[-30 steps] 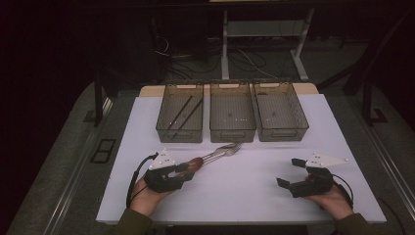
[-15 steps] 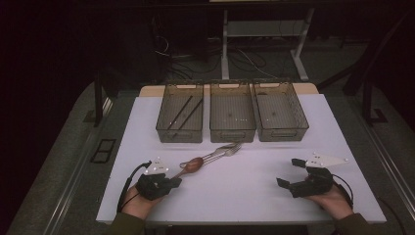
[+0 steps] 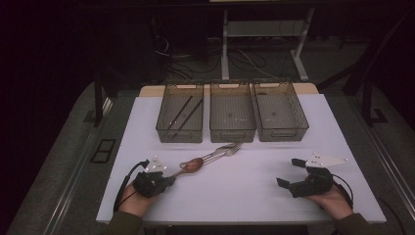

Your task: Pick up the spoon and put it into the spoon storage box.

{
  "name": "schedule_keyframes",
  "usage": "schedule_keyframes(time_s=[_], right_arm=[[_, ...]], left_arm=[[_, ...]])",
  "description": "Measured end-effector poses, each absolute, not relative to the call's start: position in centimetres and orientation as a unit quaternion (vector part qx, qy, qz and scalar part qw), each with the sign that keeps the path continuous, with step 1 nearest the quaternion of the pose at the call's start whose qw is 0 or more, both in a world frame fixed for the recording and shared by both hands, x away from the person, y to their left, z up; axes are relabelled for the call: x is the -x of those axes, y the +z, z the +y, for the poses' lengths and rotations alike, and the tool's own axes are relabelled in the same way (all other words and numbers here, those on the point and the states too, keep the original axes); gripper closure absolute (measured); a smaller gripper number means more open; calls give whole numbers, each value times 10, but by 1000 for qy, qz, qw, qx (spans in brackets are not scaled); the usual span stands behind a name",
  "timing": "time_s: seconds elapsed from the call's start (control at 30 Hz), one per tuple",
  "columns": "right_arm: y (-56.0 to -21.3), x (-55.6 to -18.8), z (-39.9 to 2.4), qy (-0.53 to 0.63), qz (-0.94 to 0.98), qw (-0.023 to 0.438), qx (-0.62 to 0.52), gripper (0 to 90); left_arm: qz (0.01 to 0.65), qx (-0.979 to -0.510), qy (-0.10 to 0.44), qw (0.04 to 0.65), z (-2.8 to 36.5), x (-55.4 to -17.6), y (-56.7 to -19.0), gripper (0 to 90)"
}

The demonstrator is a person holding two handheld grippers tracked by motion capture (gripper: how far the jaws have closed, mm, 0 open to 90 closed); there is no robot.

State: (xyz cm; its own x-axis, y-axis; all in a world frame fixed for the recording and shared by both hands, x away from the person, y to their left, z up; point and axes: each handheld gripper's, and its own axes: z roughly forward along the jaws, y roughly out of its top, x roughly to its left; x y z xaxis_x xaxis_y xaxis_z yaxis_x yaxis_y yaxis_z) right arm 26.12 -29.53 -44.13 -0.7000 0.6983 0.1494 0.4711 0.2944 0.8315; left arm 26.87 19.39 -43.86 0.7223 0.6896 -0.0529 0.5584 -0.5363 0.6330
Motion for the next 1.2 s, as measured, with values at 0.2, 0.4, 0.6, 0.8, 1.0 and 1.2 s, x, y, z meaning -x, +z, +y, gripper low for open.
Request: schedule_keyframes(time_s=[0.2, 0.4, 0.6, 0.8, 1.0, 1.2], right_arm=[[-442, -261, -295, 466, 796, 122, -367, 33], [-442, -262, -295, 465, 796, 122, -366, 33], [-442, -262, -295, 465, 797, 122, -366, 33], [-442, -263, -295, 464, 797, 121, -367, 33], [-442, -262, -295, 464, 796, 121, -369, 33], [-442, -263, -295, 463, 797, 121, -369, 33]], left_arm=[[363, -868, 128, 313, 200, -282, -439, 886], [374, -860, 136, 319, 203, -295, -441, 886], [373, -855, 127, 337, 204, -294, -439, 884], [357, -844, 114, 385, 191, -299, -427, 751], [335, -843, 96, 408, 173, -312, -422, 580], [314, -848, 76, 420, 157, -325, -421, 459]])
